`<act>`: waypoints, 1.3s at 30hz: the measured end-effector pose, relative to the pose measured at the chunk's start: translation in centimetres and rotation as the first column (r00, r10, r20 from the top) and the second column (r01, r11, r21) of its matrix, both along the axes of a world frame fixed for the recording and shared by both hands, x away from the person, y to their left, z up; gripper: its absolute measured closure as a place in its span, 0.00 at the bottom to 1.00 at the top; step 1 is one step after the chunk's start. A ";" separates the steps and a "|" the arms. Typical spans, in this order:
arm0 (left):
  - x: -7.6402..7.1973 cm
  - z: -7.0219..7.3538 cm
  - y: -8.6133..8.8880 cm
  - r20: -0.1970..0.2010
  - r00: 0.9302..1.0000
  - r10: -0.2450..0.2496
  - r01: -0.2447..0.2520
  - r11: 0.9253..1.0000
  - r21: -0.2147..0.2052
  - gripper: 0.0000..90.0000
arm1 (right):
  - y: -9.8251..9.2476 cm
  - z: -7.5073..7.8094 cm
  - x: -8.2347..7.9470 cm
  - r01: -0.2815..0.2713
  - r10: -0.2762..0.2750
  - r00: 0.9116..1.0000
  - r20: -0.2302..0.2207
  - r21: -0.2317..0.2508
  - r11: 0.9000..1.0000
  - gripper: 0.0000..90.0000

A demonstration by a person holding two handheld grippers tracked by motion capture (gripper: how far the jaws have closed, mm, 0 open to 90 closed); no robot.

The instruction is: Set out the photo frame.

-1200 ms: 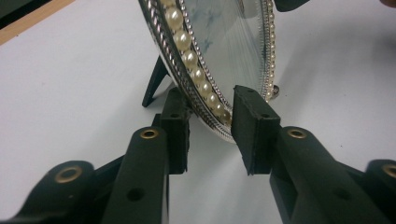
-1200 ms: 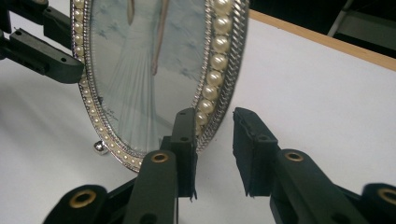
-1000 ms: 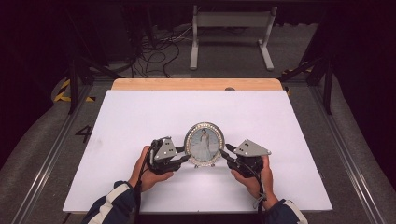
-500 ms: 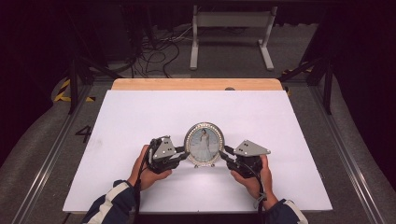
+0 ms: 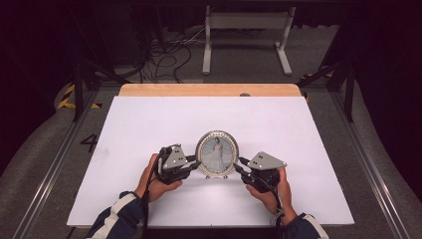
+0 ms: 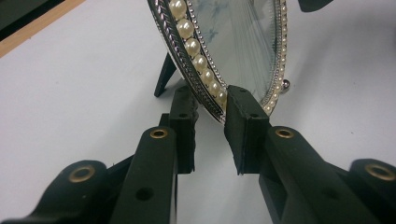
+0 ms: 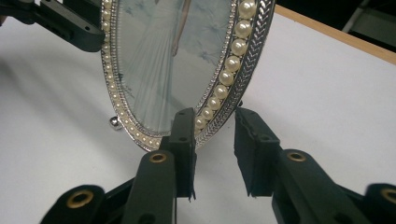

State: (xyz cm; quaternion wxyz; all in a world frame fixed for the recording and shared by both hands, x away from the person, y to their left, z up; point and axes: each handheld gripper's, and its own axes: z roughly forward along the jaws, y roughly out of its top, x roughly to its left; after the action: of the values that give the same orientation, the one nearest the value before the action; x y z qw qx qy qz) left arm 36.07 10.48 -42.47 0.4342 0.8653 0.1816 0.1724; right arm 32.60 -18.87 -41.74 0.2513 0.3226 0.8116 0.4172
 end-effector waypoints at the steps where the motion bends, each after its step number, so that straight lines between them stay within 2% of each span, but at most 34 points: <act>1: 0.0 0.0 0.0 0.000 1.000 0.000 0.000 1.000 0.000 0.81 | 0.0 0.0 0.0 0.000 0.000 1.000 0.000 0.000 1.000 0.76; 4: -0.5 0.0 0.6 0.005 1.000 -0.009 0.009 1.000 -0.002 0.79 | -0.5 0.2 -0.2 -0.012 0.013 1.000 0.011 -0.023 1.000 0.75; 7: -1.2 0.2 1.5 0.029 1.000 -0.007 0.007 1.000 0.000 0.75 | -1.3 0.3 -0.4 -0.022 0.022 1.000 0.011 -0.010 1.000 0.69; 12: -2.0 0.2 3.1 0.045 0.999 0.001 -0.002 1.000 0.008 0.73 | -2.3 0.3 -1.0 -0.028 0.028 0.999 0.023 -0.038 0.999 0.63; 13: -2.0 0.2 3.1 0.045 0.999 0.001 -0.002 1.000 0.008 0.69 | -2.3 0.3 -1.0 -0.028 0.028 0.999 0.023 -0.038 0.999 0.63; 18: -2.7 -0.3 4.6 0.056 0.997 0.048 -0.049 0.999 0.017 0.63 | -3.2 0.2 -1.6 -0.006 0.009 0.999 0.037 -0.075 0.997 0.52; 21: -3.0 -0.7 5.2 0.053 0.997 0.056 -0.058 0.998 0.025 0.59 | -3.7 0.0 -1.8 0.015 -0.012 0.999 0.042 -0.086 0.996 0.46; 24: -3.1 -0.9 5.6 0.046 0.996 0.070 -0.071 0.997 0.025 0.52 | -4.2 -0.3 -2.1 0.027 -0.023 0.999 0.045 -0.092 0.995 0.44; 31: -3.5 -1.5 7.0 0.030 0.995 0.094 -0.095 0.995 0.039 0.45 | -5.1 -0.6 -2.6 0.055 -0.050 0.997 0.056 -0.091 0.994 0.42; 36: -3.9 -1.8 7.9 0.042 0.994 0.098 -0.100 0.993 0.060 0.39 | -5.8 -0.8 -2.8 0.069 -0.064 0.996 0.060 -0.084 0.994 0.40; 39: -4.0 -2.0 8.9 0.039 0.992 0.123 -0.125 0.990 0.059 0.32 | -6.5 -1.1 -2.9 0.082 -0.077 0.995 0.056 -0.084 0.993 0.40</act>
State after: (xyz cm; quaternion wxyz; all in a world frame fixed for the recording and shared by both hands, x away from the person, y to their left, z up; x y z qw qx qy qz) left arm 32.09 19.33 -44.44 0.3992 0.8620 0.2222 0.2196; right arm 29.72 -25.40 -42.87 0.3025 0.3324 0.8086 0.3796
